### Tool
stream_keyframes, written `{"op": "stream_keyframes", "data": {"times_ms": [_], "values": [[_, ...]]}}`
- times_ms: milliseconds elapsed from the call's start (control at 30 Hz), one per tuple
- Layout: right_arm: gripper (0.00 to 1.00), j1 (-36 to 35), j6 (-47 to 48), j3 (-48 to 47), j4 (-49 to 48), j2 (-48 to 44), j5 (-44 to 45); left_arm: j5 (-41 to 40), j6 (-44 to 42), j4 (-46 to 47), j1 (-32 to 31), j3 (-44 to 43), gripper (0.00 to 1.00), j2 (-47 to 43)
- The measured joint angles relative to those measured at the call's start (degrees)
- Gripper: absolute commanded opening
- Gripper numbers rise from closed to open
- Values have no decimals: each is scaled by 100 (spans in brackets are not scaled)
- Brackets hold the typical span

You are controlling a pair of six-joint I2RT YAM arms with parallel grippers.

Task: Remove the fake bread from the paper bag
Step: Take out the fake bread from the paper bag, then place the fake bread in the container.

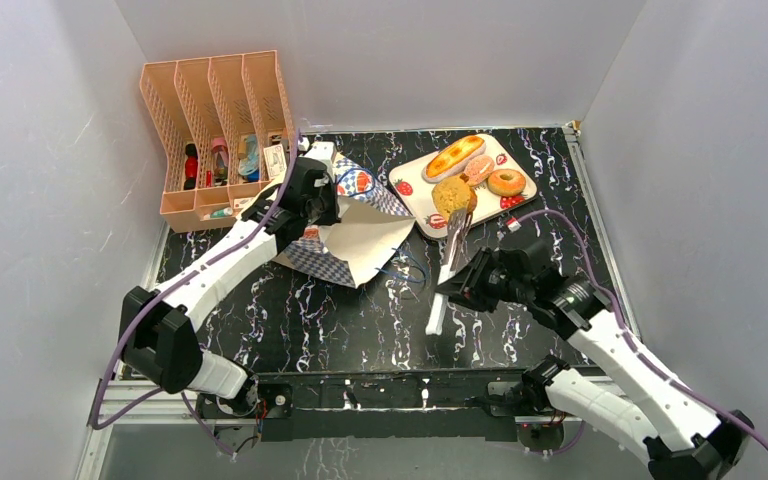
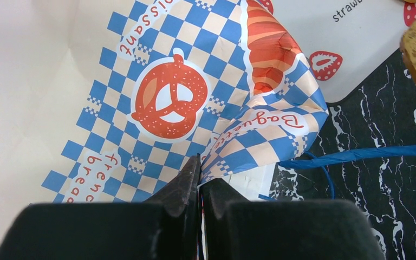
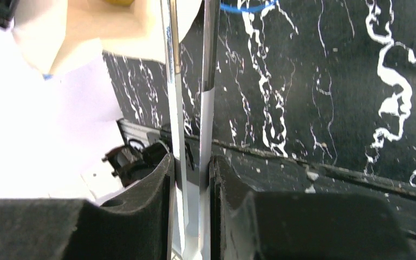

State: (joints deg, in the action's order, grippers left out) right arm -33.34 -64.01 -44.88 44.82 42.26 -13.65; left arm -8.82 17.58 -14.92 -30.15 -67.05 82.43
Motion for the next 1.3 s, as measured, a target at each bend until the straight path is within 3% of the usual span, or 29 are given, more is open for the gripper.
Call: {"op": "stream_keyframes", "data": {"times_ms": [233,533,667,1300], "values": [[0,232,28,-2,-876,1088,243,37,-22,-55,7,42,0,-260],[0,1543,149,72,-2096,1915,-166,39,-24,-243,15,140,0,-680],[0,1803,240,72,-2402,2385,-332,39,-22,-317,28,175,0,-752],[0,2131,422,79,-2992,3141,-590,48,35,-345,37,393,0,-1097]]}}
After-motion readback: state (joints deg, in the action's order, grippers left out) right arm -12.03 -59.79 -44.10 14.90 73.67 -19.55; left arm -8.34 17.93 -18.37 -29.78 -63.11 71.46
